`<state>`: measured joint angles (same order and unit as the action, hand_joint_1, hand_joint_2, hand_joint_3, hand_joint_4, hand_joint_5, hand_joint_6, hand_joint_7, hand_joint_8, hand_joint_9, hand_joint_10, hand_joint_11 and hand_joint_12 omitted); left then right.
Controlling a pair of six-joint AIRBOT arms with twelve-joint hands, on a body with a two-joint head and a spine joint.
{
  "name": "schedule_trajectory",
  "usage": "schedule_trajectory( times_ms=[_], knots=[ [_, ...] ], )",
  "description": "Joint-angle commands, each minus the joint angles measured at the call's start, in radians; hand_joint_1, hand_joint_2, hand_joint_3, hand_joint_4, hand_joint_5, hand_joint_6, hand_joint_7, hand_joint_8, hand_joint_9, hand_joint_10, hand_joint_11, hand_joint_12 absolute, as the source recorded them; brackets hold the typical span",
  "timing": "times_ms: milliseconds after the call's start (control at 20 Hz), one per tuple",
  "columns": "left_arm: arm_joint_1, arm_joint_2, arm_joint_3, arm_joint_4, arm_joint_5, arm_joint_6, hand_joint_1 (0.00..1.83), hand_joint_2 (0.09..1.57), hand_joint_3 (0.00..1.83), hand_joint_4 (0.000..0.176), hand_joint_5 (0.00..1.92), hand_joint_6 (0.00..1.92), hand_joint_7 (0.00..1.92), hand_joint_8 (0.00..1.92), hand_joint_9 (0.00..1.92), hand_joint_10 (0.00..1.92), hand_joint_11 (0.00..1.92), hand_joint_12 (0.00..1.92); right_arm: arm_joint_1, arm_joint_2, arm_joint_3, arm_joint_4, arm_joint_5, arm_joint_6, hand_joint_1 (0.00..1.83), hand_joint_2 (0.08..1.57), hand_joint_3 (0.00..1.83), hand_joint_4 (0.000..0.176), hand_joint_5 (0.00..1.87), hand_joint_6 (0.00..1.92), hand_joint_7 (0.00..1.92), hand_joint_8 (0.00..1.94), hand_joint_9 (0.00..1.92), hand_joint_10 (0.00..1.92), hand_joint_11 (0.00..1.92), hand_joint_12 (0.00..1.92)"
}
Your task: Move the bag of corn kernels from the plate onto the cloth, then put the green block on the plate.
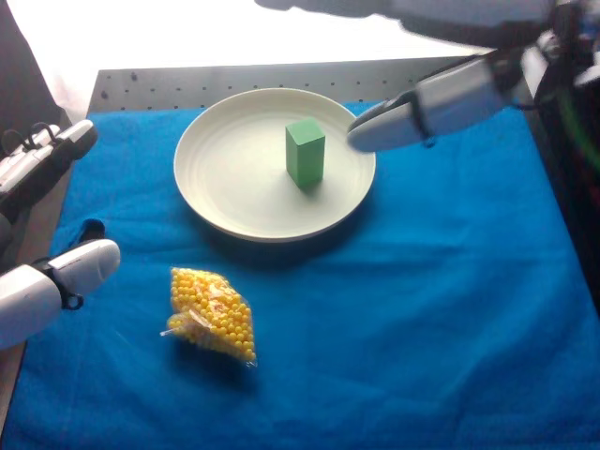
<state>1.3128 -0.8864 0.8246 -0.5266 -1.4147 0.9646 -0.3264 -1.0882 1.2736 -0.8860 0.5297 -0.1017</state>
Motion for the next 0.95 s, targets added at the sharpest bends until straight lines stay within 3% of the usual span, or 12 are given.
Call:
schedule_trajectory(
  times_ms=[0, 100, 200, 250, 300, 400, 450, 500, 550, 700, 750, 900],
  knots=[
    [-0.009, 0.013, 0.002, 0.011, -0.135, -0.005, 0.48, 1.25, 0.00, 0.121, 0.09, 0.00, 0.00, 0.00, 0.03, 0.00, 0.00, 0.27, 0.020, 0.034, -0.015, 0.074, 0.132, -0.004, 0.71, 1.14, 0.03, 0.088, 0.00, 0.00, 0.00, 0.00, 0.00, 0.00, 0.03, 0.02],
    [-0.009, 0.021, -0.001, 0.011, -0.151, -0.005, 0.51, 1.23, 0.00, 0.133, 0.10, 0.00, 0.01, 0.00, 0.06, 0.01, 0.00, 0.32, -0.013, 0.112, -0.058, 0.130, 0.170, -0.023, 0.61, 1.25, 0.03, 0.094, 0.00, 0.00, 0.00, 0.00, 0.00, 0.00, 0.01, 0.00],
    [-0.009, 0.028, -0.004, 0.011, -0.167, -0.005, 0.50, 1.23, 0.00, 0.123, 0.10, 0.00, 0.02, 0.00, 0.04, 0.00, 0.00, 0.21, -0.059, 0.169, -0.110, 0.204, 0.183, -0.102, 0.57, 1.23, 0.00, 0.139, 0.00, 0.00, 0.00, 0.00, 0.00, 0.00, 0.00, 0.00],
    [-0.009, 0.033, -0.005, 0.011, -0.177, -0.005, 0.48, 1.21, 0.00, 0.149, 0.08, 0.00, 0.03, 0.00, 0.04, 0.00, 0.00, 0.17, -0.090, 0.203, -0.142, 0.273, 0.198, -0.182, 0.48, 1.20, 0.00, 0.125, 0.00, 0.00, 0.00, 0.00, 0.00, 0.00, 0.00, 0.00],
    [-0.009, 0.036, -0.004, 0.011, -0.186, -0.005, 0.50, 1.22, 0.00, 0.138, 0.08, 0.00, 0.04, 0.00, 0.04, 0.00, 0.00, 0.18, -0.141, 0.237, -0.173, 0.348, 0.230, -0.251, 0.51, 1.19, 0.00, 0.129, 0.00, 0.00, 0.00, 0.00, 0.00, 0.00, 0.00, 0.00],
    [-0.011, 0.044, -0.004, 0.011, -0.208, -0.005, 0.52, 1.24, 0.00, 0.151, 0.05, 0.00, 0.03, 0.00, 0.06, 0.00, 0.00, 0.22, -0.230, 0.288, -0.215, 0.470, 0.298, -0.346, 0.55, 1.21, 0.00, 0.090, 0.00, 0.00, 0.00, 0.00, 0.00, 0.00, 0.00, 0.00],
    [-0.016, 0.051, -0.006, 0.011, -0.230, -0.005, 0.54, 1.23, 0.00, 0.163, 0.04, 0.00, 0.02, 0.00, 0.06, 0.00, 0.00, 0.23, -0.305, 0.329, -0.250, 0.576, 0.358, -0.420, 0.47, 1.21, 0.00, 0.100, 0.00, 0.00, 0.00, 0.00, 0.00, 0.00, 0.00, 0.00],
    [-0.018, 0.053, -0.006, 0.012, -0.241, -0.005, 0.54, 1.23, 0.00, 0.167, 0.04, 0.00, 0.02, 0.00, 0.06, 0.00, 0.00, 0.23, -0.337, 0.345, -0.265, 0.623, 0.388, -0.450, 0.42, 1.21, 0.00, 0.079, 0.00, 0.00, 0.00, 0.00, 0.00, 0.00, 0.01, 0.01],
    [-0.019, 0.057, -0.007, 0.012, -0.251, -0.005, 0.55, 1.23, 0.00, 0.147, 0.01, 0.00, 0.01, 0.00, 0.03, 0.00, 0.00, 0.19, -0.378, 0.362, -0.281, 0.675, 0.429, -0.479, 0.42, 1.22, 0.01, 0.114, 0.00, 0.00, 0.00, 0.00, 0.00, 0.00, 0.00, 0.00],
    [-0.027, 0.081, -0.011, 0.022, -0.292, -0.004, 0.53, 1.21, 0.00, 0.123, 0.00, 0.00, 0.00, 0.00, 0.00, 0.00, 0.00, 0.03, -0.570, 0.418, -0.339, 0.878, 0.692, -0.569, 0.49, 1.20, 0.00, 0.154, 0.00, 0.00, 0.00, 0.00, 0.00, 0.00, 0.00, 0.00],
    [-0.028, 0.100, -0.019, 0.029, -0.317, 0.004, 0.58, 1.22, 0.00, 0.123, 0.00, 0.00, 0.00, 0.00, 0.00, 0.00, 0.00, 0.00, -0.674, 0.440, -0.369, 0.970, 0.850, -0.598, 0.50, 1.18, 0.00, 0.119, 0.00, 0.00, 0.00, 0.00, 0.00, 0.00, 0.00, 0.00],
    [-0.061, 0.129, -0.028, 0.060, -0.317, 0.044, 0.58, 1.19, 0.00, 0.143, 0.00, 0.00, 0.00, 0.00, 0.00, 0.00, 0.00, 0.00, -0.807, 0.487, -0.417, 1.074, 1.057, -0.622, 0.47, 1.17, 0.00, 0.066, 0.00, 0.00, 0.00, 0.00, 0.00, 0.00, 0.00, 0.00]
  ],
)
